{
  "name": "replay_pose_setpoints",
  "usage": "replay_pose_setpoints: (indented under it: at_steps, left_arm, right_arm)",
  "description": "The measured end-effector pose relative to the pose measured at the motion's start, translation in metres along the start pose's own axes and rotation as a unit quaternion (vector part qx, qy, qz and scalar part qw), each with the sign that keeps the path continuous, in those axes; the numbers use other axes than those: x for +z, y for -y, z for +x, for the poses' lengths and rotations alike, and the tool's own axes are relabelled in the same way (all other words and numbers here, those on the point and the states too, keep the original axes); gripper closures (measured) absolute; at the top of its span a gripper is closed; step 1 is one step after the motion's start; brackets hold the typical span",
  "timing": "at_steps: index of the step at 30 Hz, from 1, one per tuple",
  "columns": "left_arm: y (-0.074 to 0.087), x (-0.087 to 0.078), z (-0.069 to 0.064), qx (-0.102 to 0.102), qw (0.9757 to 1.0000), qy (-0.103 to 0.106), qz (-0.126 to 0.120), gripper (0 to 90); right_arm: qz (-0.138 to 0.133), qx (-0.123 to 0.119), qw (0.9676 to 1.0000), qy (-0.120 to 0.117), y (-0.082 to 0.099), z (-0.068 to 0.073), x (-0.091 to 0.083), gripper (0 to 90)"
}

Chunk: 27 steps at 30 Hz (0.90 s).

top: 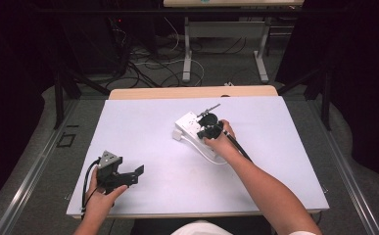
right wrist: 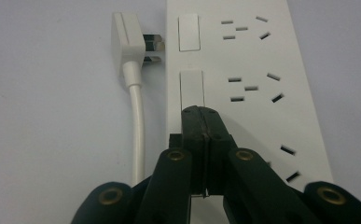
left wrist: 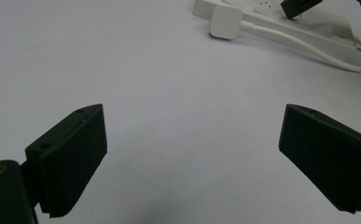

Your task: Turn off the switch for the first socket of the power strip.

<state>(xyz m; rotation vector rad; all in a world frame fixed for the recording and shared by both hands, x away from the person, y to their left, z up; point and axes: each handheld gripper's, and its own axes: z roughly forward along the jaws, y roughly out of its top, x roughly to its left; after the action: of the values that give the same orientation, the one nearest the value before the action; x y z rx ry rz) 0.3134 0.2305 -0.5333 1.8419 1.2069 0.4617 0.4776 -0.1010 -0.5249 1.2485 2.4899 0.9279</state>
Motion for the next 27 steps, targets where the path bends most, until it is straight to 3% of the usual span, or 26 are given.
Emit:
replay_pose_setpoints:
  at_steps: [2,3,4,5,6,7,13,17,23,24,27]
  left_arm:
    - [0.0004,0.0007,-0.0002,0.0,1.0,-0.003,-0.007,7.7]
    - [0.0004,0.0005,0.0001,0.0,1.0,-0.003,-0.006,7.7]
    - [0.0003,0.0,0.0004,0.0,1.0,-0.002,-0.003,7.7]
    - [0.0001,-0.0004,0.0006,0.001,1.0,-0.001,0.0,7.7]
    - [0.0005,0.0004,0.0003,0.0,1.0,-0.004,-0.006,7.7]
    - [0.0001,-0.0005,0.0007,0.001,1.0,-0.001,0.0,7.7]
    - [0.0005,0.0003,0.0002,0.001,1.0,-0.004,-0.006,7.8]
    - [0.0005,0.0003,0.0003,0.0,1.0,-0.004,-0.006,7.8]
    - [0.0005,0.0007,0.0002,0.0,1.0,-0.003,-0.006,7.8]
    - [0.0006,0.0008,0.0001,0.0,1.0,-0.004,-0.006,7.8]
    - [0.0006,0.0007,0.0002,0.0,1.0,-0.003,-0.006,7.8]
  right_arm:
    - [0.011,-0.013,0.9999,-0.003,-0.0003,-0.0002,-0.0015,90.0]
    - [-0.015,-0.009,0.9998,-0.003,0.0011,0.001,0.0022,90.0]
    - [-0.007,-0.015,0.9999,-0.001,0.0005,0.0014,0.0015,90.0]
    - [-0.021,-0.014,0.9997,-0.003,0.0013,0.0022,0.0035,90.0]
    - [-0.022,-0.013,0.9997,0.0,0.0012,0.0028,0.0041,90.0]
    - [-0.003,-0.009,0.9999,0.004,0.0001,0.0038,0.0019,90.0]
    - [-0.014,-0.014,0.9998,-0.001,0.001,0.0027,0.0029,90.0]
    - [-0.002,-0.016,0.9999,-0.001,0.0007,0.0021,0.001,90.0]
    - [-0.022,-0.009,0.9997,-0.003,0.0021,0.0027,0.003,90.0]
    - [-0.01,-0.008,0.9999,0.002,0.0015,0.003,0.0018,90.0]
    - [-0.01,-0.011,0.9999,0.001,0.0013,0.0028,0.002,89.1]
